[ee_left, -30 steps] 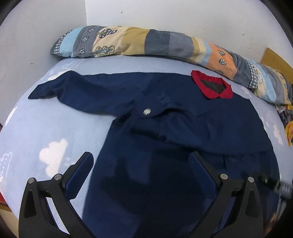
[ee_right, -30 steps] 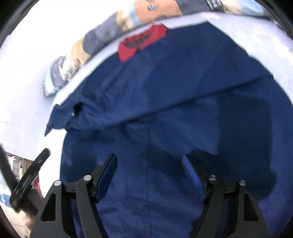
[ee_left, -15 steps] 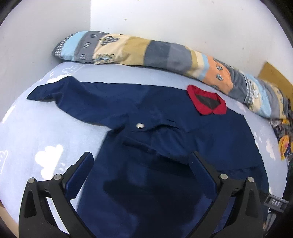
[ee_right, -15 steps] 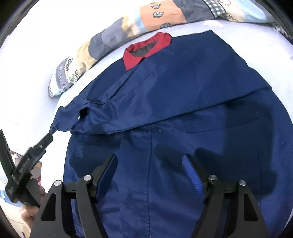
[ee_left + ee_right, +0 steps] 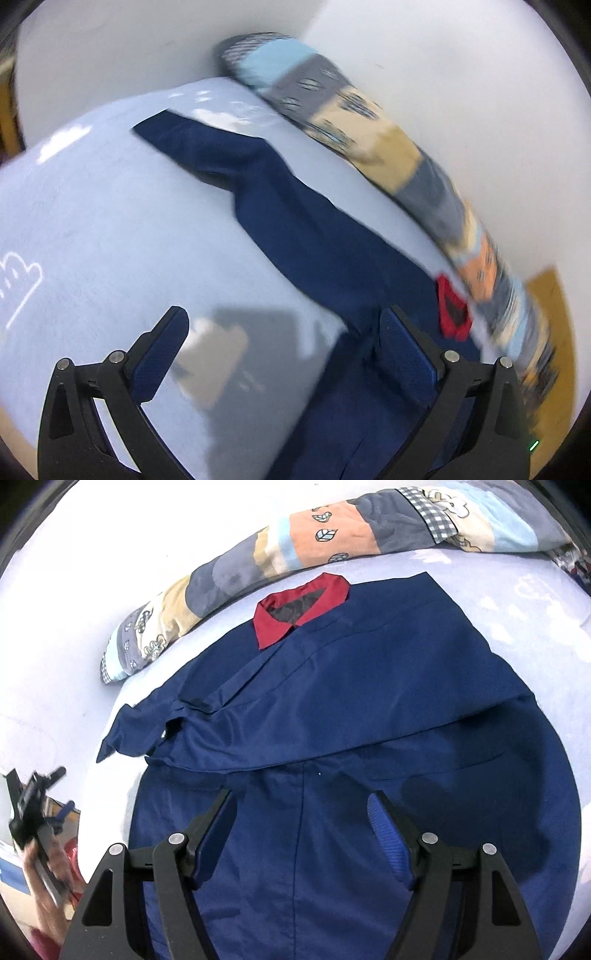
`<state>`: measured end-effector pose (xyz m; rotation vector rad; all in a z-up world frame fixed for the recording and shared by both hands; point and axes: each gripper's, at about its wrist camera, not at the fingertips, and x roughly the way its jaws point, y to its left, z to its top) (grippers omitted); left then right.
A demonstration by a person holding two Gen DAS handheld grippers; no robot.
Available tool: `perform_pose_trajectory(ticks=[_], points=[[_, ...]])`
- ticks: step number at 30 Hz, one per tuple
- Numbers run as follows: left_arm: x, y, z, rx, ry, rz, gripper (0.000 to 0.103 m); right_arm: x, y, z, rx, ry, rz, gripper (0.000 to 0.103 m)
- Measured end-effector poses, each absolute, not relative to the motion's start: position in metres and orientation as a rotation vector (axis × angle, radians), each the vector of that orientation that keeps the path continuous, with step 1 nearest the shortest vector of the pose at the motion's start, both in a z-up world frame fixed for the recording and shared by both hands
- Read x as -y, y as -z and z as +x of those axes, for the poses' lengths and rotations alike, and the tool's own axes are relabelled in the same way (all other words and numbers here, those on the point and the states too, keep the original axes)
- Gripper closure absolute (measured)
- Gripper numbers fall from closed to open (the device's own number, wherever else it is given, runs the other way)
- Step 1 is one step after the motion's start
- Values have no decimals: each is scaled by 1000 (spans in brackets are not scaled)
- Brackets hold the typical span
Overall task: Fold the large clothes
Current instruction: 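Grasp the other navy sleeve cuff with the left tool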
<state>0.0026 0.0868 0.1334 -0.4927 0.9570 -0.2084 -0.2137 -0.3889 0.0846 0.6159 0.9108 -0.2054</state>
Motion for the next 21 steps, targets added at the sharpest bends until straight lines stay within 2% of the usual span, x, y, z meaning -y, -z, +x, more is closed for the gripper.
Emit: perform_pose_trajectory(ticks=[2, 3, 5, 6, 14, 21], points=[[-108, -122, 20, -965, 180, -588, 20, 388, -83, -212, -918, 200, 615, 28], [-114, -115, 30, -979, 170, -625, 26, 388, -83, -212, -920, 198, 615, 28], [-131, -97, 53, -996, 170, -729, 53, 388, -81, -211, -927, 197, 609, 28], [-136, -90, 61, -1002, 169, -772, 55, 388, -81, -211, -930, 197, 608, 28], [-180, -31, 127, -915, 189, -1094, 55, 381, -69, -203, -973, 188, 585, 28], [-203, 5, 172, -826, 179, -1197, 55, 373, -56, -193, -1016, 188, 547, 28]])
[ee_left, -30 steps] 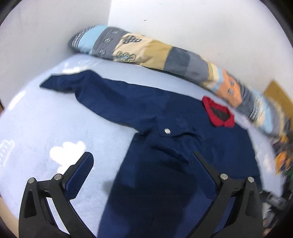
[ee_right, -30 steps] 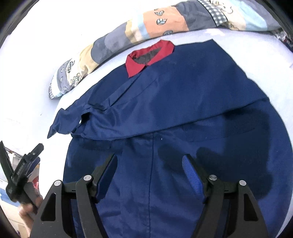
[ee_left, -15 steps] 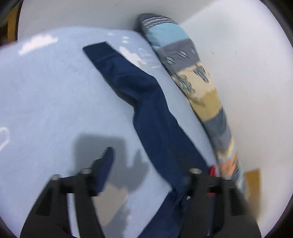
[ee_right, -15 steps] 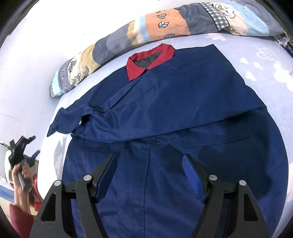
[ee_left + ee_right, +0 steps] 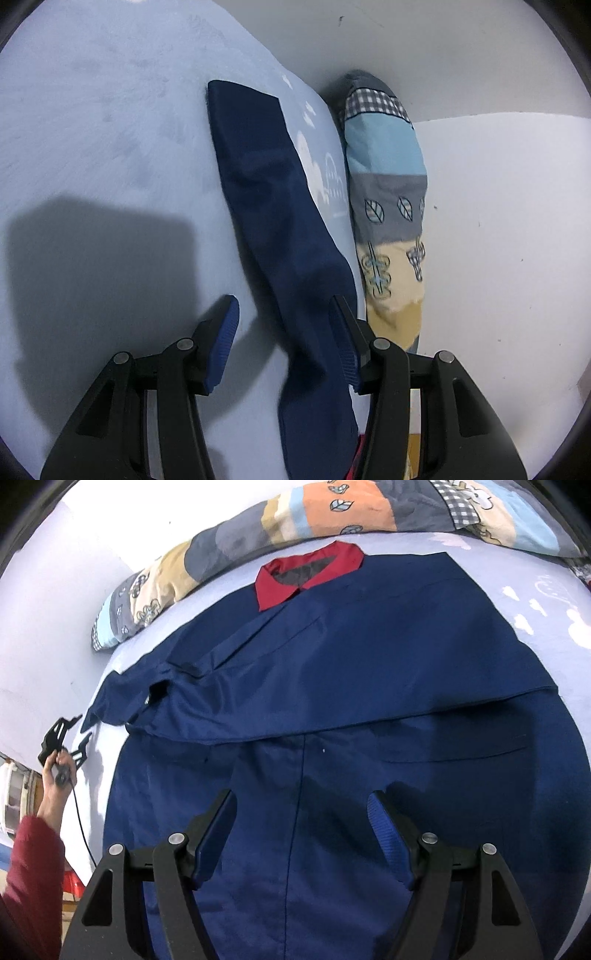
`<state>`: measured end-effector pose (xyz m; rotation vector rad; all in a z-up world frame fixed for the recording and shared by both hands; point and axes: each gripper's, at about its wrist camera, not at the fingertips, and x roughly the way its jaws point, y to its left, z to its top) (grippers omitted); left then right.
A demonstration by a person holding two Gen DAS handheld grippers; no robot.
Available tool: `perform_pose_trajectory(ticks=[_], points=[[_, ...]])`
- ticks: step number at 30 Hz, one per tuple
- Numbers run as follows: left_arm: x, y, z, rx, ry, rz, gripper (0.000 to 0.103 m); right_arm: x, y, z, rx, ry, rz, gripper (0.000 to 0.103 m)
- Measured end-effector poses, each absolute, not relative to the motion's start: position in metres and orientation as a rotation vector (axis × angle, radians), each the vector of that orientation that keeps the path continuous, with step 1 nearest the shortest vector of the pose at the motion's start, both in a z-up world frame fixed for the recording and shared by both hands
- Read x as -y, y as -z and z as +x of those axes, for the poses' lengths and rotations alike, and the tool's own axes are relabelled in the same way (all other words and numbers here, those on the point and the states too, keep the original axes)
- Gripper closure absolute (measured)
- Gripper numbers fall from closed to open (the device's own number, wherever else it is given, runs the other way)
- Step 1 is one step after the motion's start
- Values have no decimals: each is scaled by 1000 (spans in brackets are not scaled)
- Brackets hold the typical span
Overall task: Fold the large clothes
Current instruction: 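Grasp the other navy sleeve cuff with the left tool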
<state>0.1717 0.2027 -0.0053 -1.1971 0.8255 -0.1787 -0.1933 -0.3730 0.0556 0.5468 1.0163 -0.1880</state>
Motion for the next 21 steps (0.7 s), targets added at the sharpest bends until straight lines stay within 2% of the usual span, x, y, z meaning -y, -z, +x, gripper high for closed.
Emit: perform_pose_trajectory(ticks=[6, 8, 10, 14, 21], points=[[-208, 13, 207, -726, 189, -1180, 60, 374, -53, -193, -1008, 206, 545, 28], [-207, 5, 219, -724, 138, -1109, 75, 374, -52, -190, -1004, 209, 543, 28], [-203, -5, 225, -746, 85, -1015, 93, 374, -50, -188, -1006, 215, 532, 28], [-191, -37, 220, -716, 72, -843, 97, 379, -48, -189, -1007, 231, 544, 28], [-189, -118, 207, -647, 117, -735, 97, 387, -67, -201, -933, 243, 586, 29]])
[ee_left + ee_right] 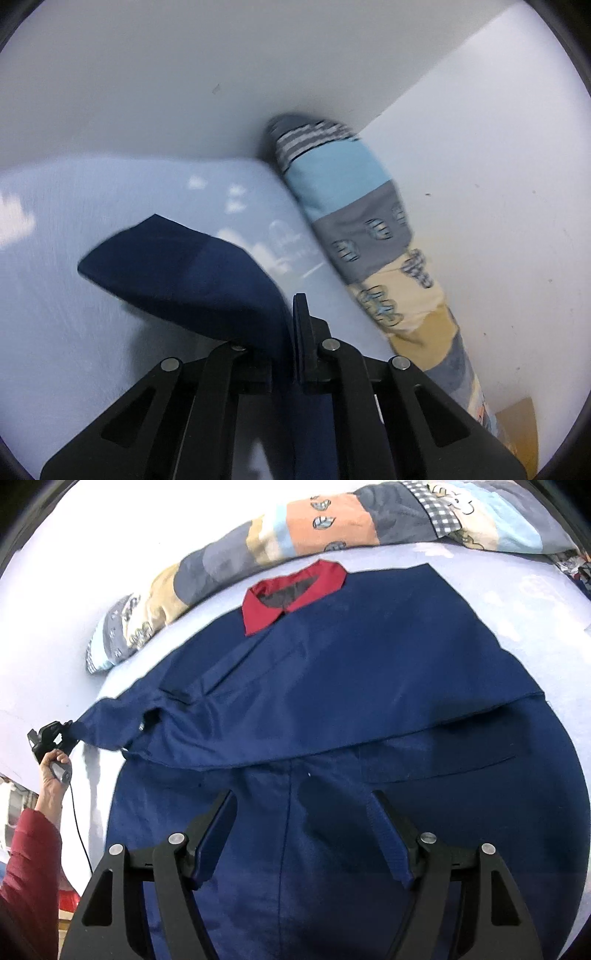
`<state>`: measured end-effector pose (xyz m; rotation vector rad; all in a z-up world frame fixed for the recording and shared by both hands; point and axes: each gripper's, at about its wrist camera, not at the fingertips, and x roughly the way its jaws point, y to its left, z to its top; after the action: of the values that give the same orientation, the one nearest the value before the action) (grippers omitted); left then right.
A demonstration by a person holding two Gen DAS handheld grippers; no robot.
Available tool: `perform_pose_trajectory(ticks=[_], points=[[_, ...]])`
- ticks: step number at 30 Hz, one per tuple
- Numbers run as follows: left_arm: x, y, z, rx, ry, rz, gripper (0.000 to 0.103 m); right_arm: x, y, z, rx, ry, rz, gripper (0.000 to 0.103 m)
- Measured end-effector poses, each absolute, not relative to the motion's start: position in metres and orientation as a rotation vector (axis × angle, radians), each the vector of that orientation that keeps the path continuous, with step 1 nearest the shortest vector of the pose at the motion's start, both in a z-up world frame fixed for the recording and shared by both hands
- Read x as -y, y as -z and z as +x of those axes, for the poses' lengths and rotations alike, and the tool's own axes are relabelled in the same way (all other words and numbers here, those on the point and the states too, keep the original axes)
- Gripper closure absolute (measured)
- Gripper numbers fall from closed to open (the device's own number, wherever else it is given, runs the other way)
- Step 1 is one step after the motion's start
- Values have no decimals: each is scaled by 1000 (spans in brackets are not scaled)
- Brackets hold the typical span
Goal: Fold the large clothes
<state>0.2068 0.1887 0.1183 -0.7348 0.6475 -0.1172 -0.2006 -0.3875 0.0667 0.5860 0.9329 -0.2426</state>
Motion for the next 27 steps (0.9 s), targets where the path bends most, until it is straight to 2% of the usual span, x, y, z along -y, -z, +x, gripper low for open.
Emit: perform_pose_trajectory(ticks=[11, 14, 17, 18, 19, 20, 21, 24, 27], points=[[-117, -268, 158, -511, 322, -612, 97, 409, -108, -229, -781, 285, 605, 29], [-79, -299, 144, -510, 406, -569, 97, 418, -117, -241, -745, 301, 614, 28], [-57, -306, 135, -573, 446, -588, 94, 426, -121, -249, -731, 309, 643, 27], [-54, -304, 134, -588, 455, -586, 90, 429, -121, -252, -727, 301, 662, 27], [-53, -300, 133, -605, 451, -574, 65, 431, -121, -253, -722, 292, 680, 27], [-56, -292, 133, -639, 422, -560, 26, 431, -122, -254, -719, 283, 691, 27], [-56, -285, 136, -649, 403, -561, 18, 431, -122, -255, -720, 274, 694, 27], [-90, -243, 135, -664, 308, -602, 18, 429, -125, -255, -726, 250, 683, 27], [-139, -173, 138, -739, 217, -764, 18, 429, -123, -252, -735, 252, 678, 27]])
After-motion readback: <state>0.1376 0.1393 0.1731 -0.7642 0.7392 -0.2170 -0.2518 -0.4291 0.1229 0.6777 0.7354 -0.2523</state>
